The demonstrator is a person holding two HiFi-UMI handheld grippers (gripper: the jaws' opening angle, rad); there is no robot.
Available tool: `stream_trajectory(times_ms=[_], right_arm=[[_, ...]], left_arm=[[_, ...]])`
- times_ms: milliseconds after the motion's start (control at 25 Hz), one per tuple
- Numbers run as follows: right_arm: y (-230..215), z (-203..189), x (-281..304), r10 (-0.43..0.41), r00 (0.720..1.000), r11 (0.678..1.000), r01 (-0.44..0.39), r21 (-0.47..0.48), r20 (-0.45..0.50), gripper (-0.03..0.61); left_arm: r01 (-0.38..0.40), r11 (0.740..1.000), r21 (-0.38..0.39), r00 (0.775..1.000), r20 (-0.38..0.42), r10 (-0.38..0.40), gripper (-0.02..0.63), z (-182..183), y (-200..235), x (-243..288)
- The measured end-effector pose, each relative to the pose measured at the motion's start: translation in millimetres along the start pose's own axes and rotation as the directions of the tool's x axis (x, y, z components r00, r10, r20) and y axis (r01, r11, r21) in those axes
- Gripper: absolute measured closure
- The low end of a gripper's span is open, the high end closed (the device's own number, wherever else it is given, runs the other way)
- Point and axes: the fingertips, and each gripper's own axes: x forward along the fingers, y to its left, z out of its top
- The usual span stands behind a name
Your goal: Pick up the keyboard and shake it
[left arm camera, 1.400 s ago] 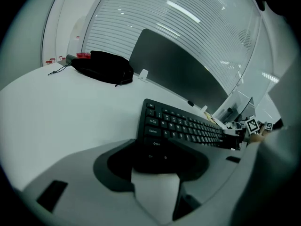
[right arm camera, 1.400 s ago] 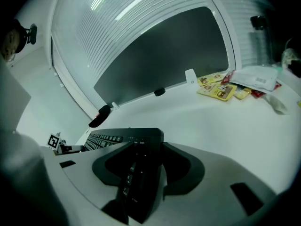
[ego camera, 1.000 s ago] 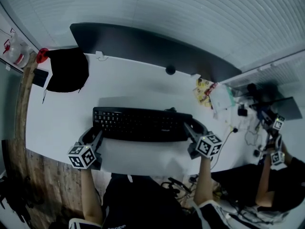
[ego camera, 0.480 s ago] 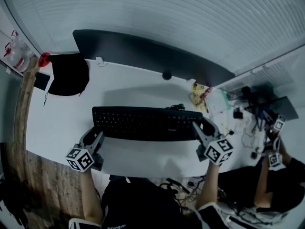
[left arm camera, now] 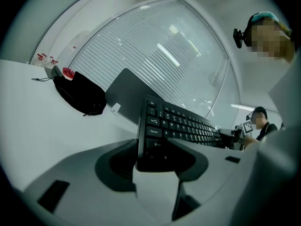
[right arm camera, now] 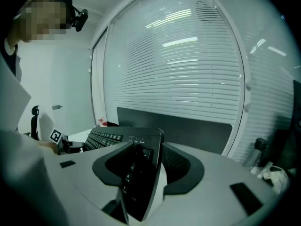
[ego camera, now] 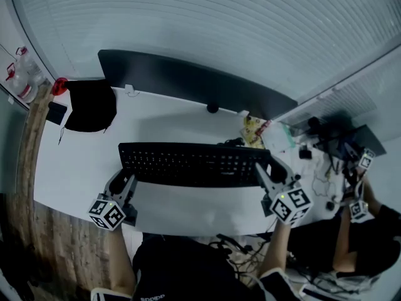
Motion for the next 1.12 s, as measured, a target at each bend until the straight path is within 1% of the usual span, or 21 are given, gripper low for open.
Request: stream_trajectory(times_ms=[160, 440, 640, 800, 880, 1000, 1120], right_arm=[[-6, 10, -6, -0.016, 1.000, 1.000, 0.016, -0.012, 0.022, 0.397], [-18, 53, -31, -0.060, 0.993, 0.995, 0.068, -0.071, 0.103, 0.397], [-7, 75, -49, -0.077, 0.987, 0.991, 0.091, -0.099, 0.139, 0.397], [0, 79, -67, -0.068, 0.986, 0.991, 0.084, -0.101, 0.152, 0.397], [-2, 78, -62, -0.067, 0.986, 0.991, 0.084, -0.105, 0.154, 0.397], [-3, 80, -48, -0.074, 0.986, 0.992, 0.089, -0.094, 0.152, 0.397], [6, 74, -56, -0.052, 0.988, 0.993, 0.066, -0.095, 0.144, 0.397]], left_arm=[[0.015, 1.000, 0.013, 1.000, 0.020, -0.015, 0.414, 9, -6, 10], [0.079, 0.995, 0.054, 0.992, 0.091, -0.084, 0.414, 43, -34, 29], [0.117, 0.991, 0.065, 0.985, 0.116, -0.124, 0.414, 60, -45, 25], [0.125, 0.989, 0.082, 0.984, 0.121, -0.134, 0.414, 67, -56, 10], [0.128, 0.988, 0.083, 0.984, 0.113, -0.137, 0.416, 66, -52, 13], [0.117, 0.991, 0.072, 0.988, 0.090, -0.123, 0.416, 65, -45, 18], [0.120, 0.992, 0.050, 0.990, 0.071, -0.123, 0.416, 58, -45, 8]])
